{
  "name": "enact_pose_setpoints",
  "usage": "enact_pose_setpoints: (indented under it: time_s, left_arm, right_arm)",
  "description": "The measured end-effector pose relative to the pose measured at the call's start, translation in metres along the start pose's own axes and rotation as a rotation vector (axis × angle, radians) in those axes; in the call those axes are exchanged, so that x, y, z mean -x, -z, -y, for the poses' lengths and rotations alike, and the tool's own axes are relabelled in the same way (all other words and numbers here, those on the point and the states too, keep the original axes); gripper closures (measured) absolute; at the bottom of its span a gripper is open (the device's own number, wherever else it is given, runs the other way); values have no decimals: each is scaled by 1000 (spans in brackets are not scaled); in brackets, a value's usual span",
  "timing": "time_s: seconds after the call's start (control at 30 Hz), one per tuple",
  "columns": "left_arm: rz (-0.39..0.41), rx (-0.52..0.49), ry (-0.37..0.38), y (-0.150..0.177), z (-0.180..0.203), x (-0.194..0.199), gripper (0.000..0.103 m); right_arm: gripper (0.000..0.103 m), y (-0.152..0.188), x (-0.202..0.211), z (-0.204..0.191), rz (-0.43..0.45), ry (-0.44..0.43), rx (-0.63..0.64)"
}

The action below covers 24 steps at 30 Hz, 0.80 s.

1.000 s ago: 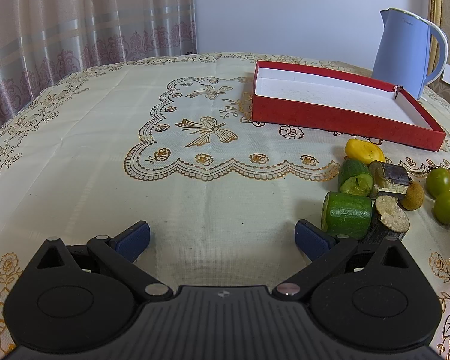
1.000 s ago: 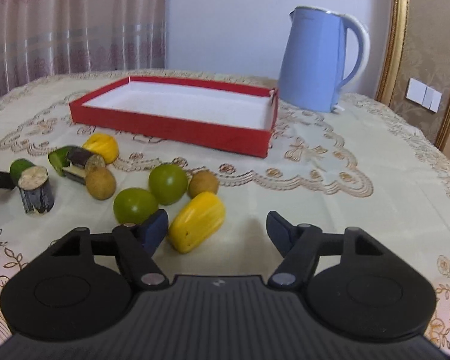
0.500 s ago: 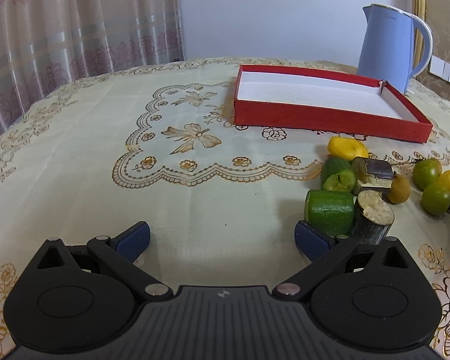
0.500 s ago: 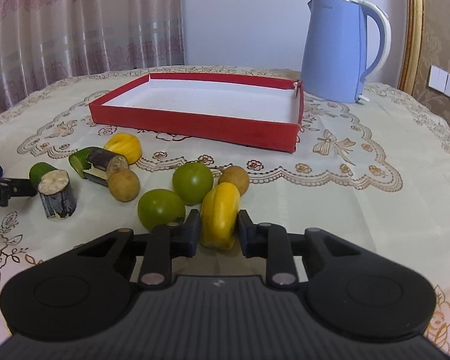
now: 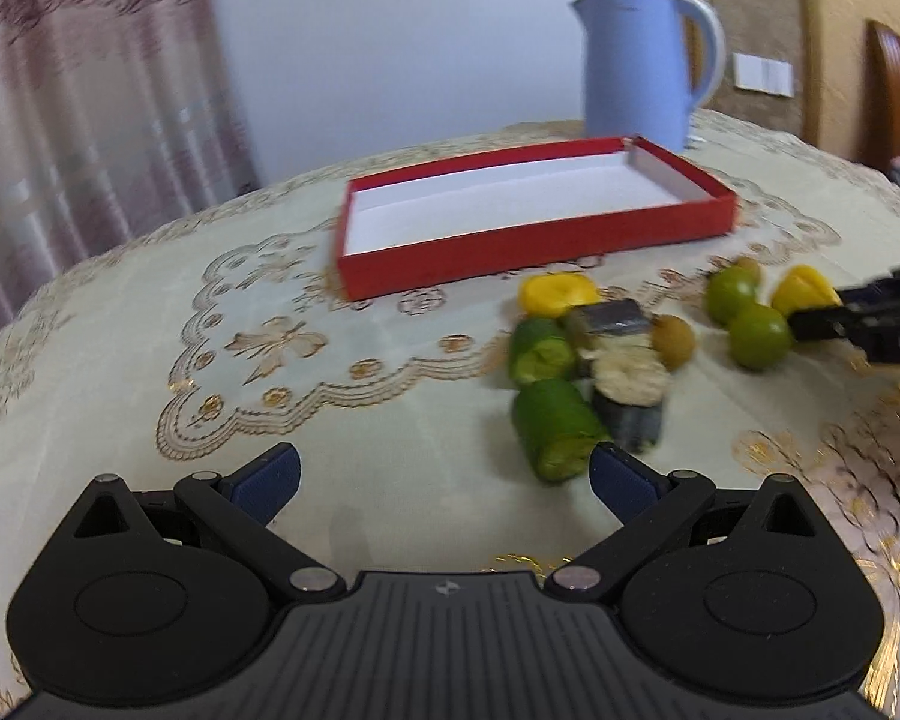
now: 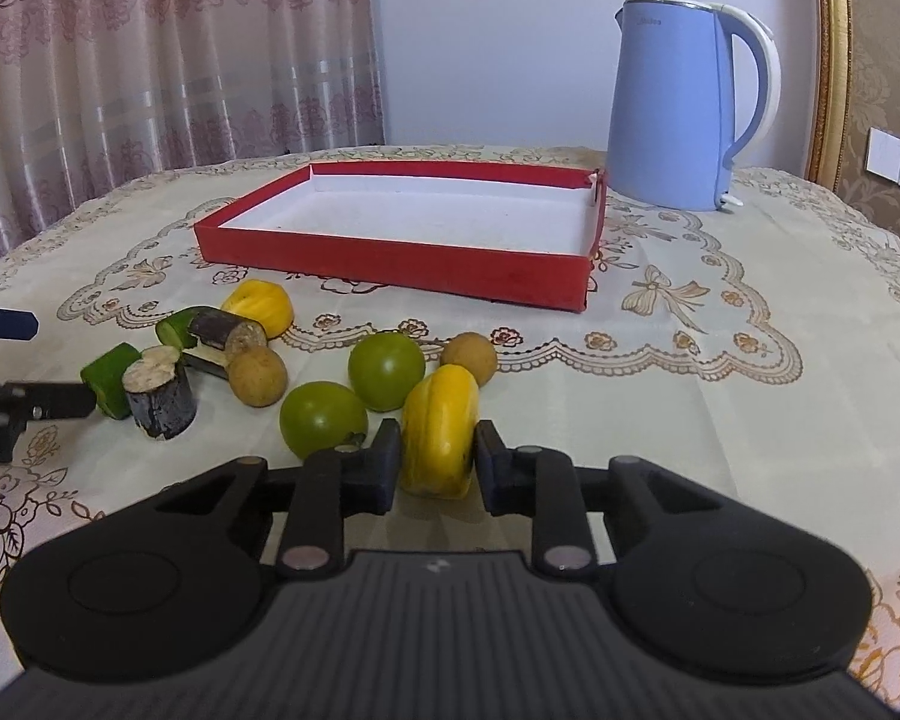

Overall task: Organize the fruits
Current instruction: 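Grasp the yellow pepper chunk with the right tool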

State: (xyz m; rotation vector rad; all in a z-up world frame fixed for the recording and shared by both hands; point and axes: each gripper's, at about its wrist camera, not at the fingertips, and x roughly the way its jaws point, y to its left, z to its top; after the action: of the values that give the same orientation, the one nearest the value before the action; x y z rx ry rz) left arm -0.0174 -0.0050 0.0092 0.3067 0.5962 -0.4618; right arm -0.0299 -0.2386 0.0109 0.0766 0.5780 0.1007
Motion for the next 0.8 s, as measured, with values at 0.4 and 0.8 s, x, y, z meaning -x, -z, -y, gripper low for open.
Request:
enact_pose_setpoints:
  time_s: [0.4, 0.8]
  left_arm:
    - [-35, -57, 194, -17, 20, -35, 25]
    - [-53, -116, 209, -15, 22, -28, 38]
  right_arm:
    - [78, 0, 7, 8, 12, 2, -17]
    - [78, 1, 5, 7, 8, -10, -7]
